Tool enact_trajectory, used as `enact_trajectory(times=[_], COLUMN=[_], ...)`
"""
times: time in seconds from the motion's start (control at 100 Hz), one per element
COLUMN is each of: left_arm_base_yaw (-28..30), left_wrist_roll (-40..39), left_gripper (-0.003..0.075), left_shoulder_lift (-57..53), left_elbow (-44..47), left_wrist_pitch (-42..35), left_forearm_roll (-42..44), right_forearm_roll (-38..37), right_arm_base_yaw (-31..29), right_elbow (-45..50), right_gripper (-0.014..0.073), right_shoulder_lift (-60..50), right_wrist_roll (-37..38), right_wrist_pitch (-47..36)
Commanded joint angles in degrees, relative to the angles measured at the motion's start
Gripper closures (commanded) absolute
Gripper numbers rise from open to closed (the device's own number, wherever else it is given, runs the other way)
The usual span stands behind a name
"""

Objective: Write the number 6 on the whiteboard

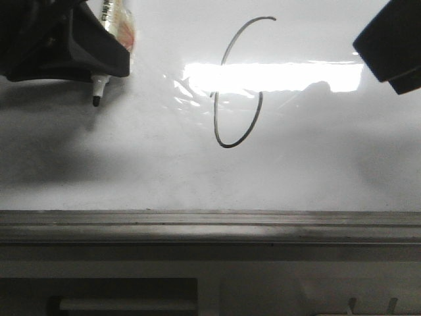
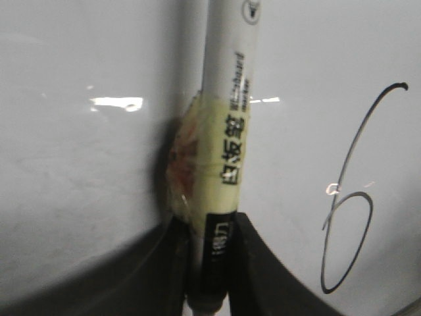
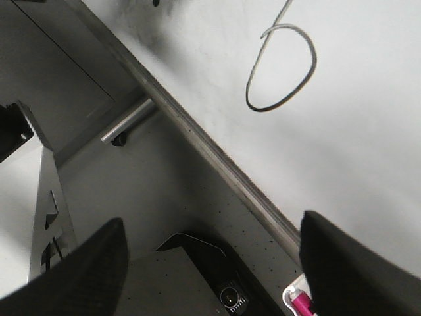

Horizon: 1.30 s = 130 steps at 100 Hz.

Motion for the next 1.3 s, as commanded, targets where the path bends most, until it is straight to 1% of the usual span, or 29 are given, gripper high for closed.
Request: enact_trajectory(times=[0.0,0.27,0.34,0.43,0.46,0.48,0.53,0.6,0.67,0.72,0.9,1.1,1.24,1.29], left_arm_base_yaw=[1.04,1.02,1.02,1.02,1.02,1.02,1.02,1.02,1.02,1.02,1.02,1.02,1.02,1.02], left_wrist_roll=[-0.38,-0.38,-0.38,-0.38,-0.38,-0.38,-0.38,-0.38,-0.28,0.58,7.57,14.62,18.21,19.43], left_gripper=[0.0741,0.0735,0.0699,0.0583,0.0519,0.0492,0.0379,0.026,0.0193,0.0178,0.0181,0.0181,0.0188,0.019], left_shoulder_lift=[0.9,1.13,1.13,1.13,1.13,1.13,1.13,1.13,0.75,0.18,-5.46,-17.93,-27.08,-29.96], left_elbow=[-2.05,-2.05,-2.05,-2.05,-2.05,-2.05,-2.05,-2.05,-2.05,-2.05,-1.45,2.29,4.58,5.23], left_wrist_pitch=[1.05,1.24,1.24,1.24,1.24,1.13,1.01,0.51,-0.12,-0.25,-0.5,-0.5,0.32,0.34], left_forearm_roll=[0.1,0.1,0.1,0.1,0.1,0.1,0.1,0.1,0.36,1.01,1.14,1.14,1.14,1.23], right_forearm_roll=[2.71,2.71,2.71,2.71,2.71,2.71,2.71,2.71,2.71,2.71,2.47,2.36,2.47,2.47], right_arm_base_yaw=[-0.28,-0.28,-0.28,-0.28,-0.28,-0.28,-0.28,-0.28,-0.28,-0.28,-0.32,-0.32,-0.32,-0.32], right_elbow=[-1.35,-1.35,-1.35,-1.35,-1.35,-1.35,-1.35,-1.35,-1.35,-1.35,-1.35,-1.35,-1.35,-1.35], right_gripper=[0.0105,0.0105,0.0105,0.0105,0.0105,0.0105,0.0105,0.0105,0.0105,0.0105,0.0105,0.0105,0.0111,0.0145], right_shoulder_lift=[-0.85,-0.85,-0.85,-0.85,-0.85,-0.85,-0.85,-0.85,-0.85,-0.85,-1.87,-6.77,-11.71,-13.45], right_wrist_roll=[-0.17,-0.17,-0.17,-0.17,-0.17,-0.17,-0.17,-0.17,-0.17,-0.17,-0.17,-0.17,-0.17,-0.17], right_wrist_pitch=[-1.71,-1.71,-1.71,-1.71,-1.71,-1.71,-1.71,-1.71,-1.6,-1.45,-1.06,-2.01,-7.8,-10.61])
